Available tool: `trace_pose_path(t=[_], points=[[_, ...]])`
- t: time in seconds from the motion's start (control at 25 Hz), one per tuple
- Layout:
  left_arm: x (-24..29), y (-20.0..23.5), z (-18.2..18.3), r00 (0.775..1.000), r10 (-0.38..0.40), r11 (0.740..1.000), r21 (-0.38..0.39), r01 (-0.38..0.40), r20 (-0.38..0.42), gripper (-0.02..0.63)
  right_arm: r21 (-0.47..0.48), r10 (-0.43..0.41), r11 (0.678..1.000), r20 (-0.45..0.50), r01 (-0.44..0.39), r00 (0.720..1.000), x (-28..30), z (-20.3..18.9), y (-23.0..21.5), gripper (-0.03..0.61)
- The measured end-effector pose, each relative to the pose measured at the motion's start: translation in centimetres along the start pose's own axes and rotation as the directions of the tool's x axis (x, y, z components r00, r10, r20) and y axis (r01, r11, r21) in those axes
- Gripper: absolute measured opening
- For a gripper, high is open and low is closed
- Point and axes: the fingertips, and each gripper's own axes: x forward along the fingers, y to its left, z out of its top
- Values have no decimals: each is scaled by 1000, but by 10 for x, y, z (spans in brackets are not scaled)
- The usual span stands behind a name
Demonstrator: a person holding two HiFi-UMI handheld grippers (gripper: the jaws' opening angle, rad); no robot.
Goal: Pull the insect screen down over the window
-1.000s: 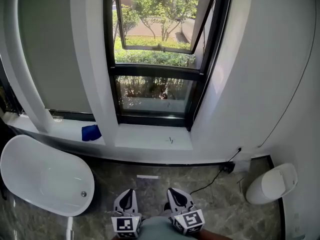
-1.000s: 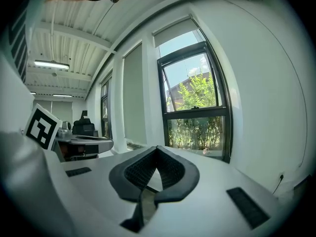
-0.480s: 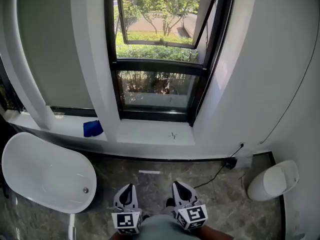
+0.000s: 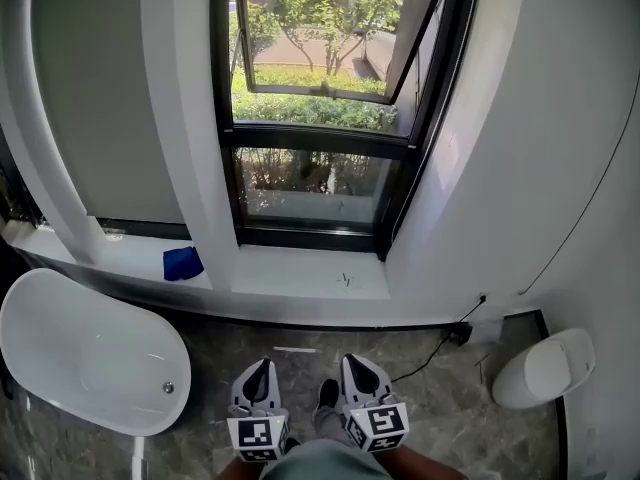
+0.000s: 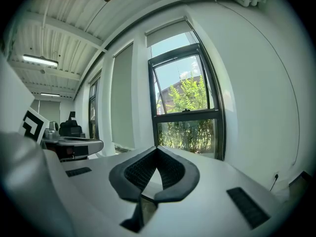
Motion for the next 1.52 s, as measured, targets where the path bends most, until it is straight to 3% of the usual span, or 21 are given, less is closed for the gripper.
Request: trace_pose_path(t=[0.48, 0.96, 1.32, 1.52], points=[[126, 47, 10, 996, 76, 997, 16, -75, -45, 12, 54, 31, 998, -24, -30, 999, 126, -1, -60, -3], [292, 37, 81, 996, 84, 996, 36, -83, -8, 12, 0, 119, 993, 55, -119, 991, 254, 55, -159, -3], [342, 28, 114, 995, 101, 994, 36, -102, 10, 13, -18, 192, 981, 79, -191, 978, 288, 90, -192, -3], [365, 25, 122, 998, 63, 996, 64, -63, 13, 14, -48, 175, 984, 74, -172, 982, 304, 100, -209, -3]])
